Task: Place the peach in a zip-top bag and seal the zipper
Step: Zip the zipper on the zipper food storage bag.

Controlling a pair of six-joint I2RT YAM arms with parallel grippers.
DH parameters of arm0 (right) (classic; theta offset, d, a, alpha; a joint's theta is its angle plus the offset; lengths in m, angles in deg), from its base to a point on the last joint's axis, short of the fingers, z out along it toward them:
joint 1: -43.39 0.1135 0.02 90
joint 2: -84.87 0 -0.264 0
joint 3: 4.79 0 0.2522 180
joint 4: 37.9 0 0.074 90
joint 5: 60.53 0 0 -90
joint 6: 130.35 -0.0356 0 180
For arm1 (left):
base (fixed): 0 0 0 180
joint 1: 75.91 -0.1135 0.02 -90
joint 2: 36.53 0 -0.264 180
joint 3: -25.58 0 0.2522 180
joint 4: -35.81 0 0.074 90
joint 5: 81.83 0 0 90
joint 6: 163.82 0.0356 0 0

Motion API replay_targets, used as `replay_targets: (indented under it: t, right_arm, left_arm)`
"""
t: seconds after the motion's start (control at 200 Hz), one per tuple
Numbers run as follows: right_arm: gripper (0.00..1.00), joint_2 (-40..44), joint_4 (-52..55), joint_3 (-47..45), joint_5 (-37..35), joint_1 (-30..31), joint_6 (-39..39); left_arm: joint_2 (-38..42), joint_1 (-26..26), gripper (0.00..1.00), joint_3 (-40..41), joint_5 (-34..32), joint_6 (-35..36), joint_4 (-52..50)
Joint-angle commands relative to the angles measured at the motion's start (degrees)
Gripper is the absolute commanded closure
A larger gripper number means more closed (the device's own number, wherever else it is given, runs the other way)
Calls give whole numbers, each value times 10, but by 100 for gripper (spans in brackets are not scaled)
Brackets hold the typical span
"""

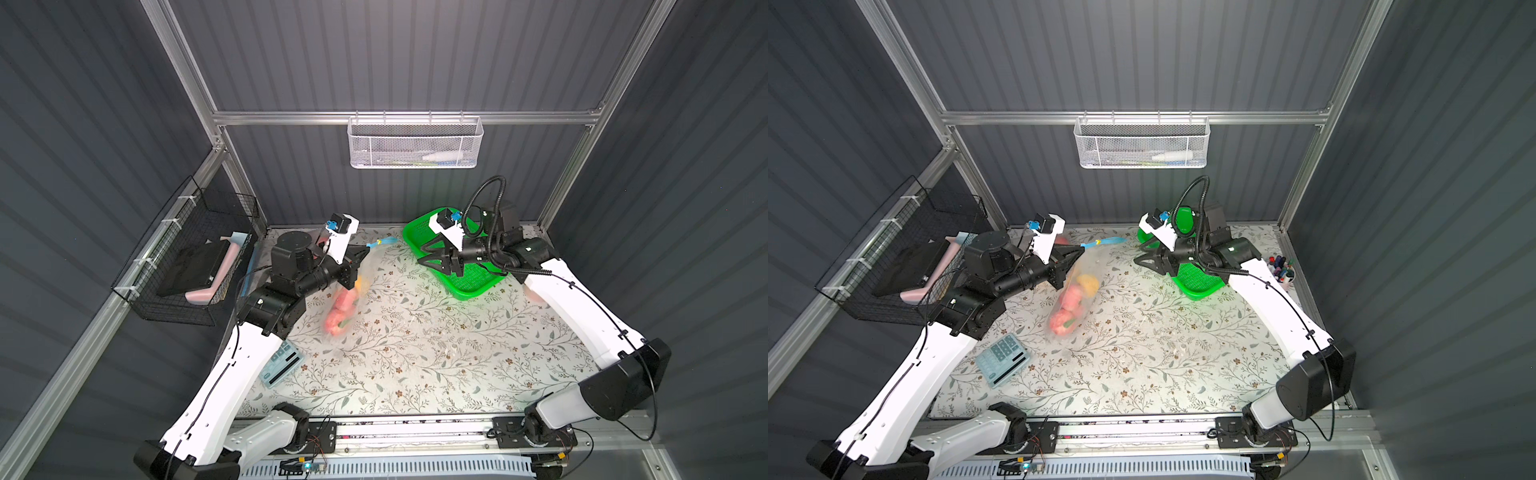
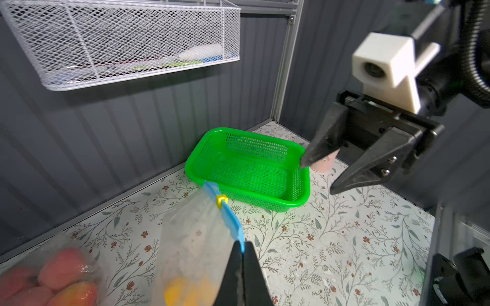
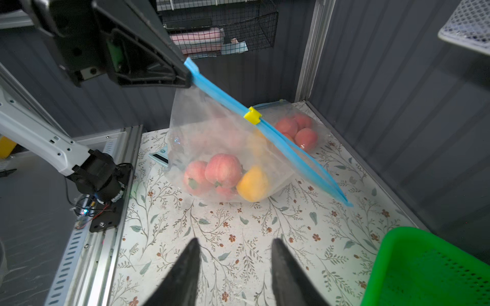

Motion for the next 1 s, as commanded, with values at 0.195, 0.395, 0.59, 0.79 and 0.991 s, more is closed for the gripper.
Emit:
replay_targets:
  t: [0.195,0.395,0.59,0.79,0.991]
  right_arm:
    - [44,-37,-45,12,68,17,2]
    - [43,-16,-57,-15,109,30,35]
    - [44,-29,-33,-4,125,37,62]
    - [53,-44,-13,8,132,45,81]
    - [61,-55,-6,18,127,50,85]
  left_arm:
    - [1,-2,100,14,125,82,-19]
    - [-1,-2,100,15,159,107,-27]
    - [10,-2,100,21,174,118,-30]
    - [14,-2,100,22,176,120,-30]
    - [15,-2,100,22,176,120,-30]
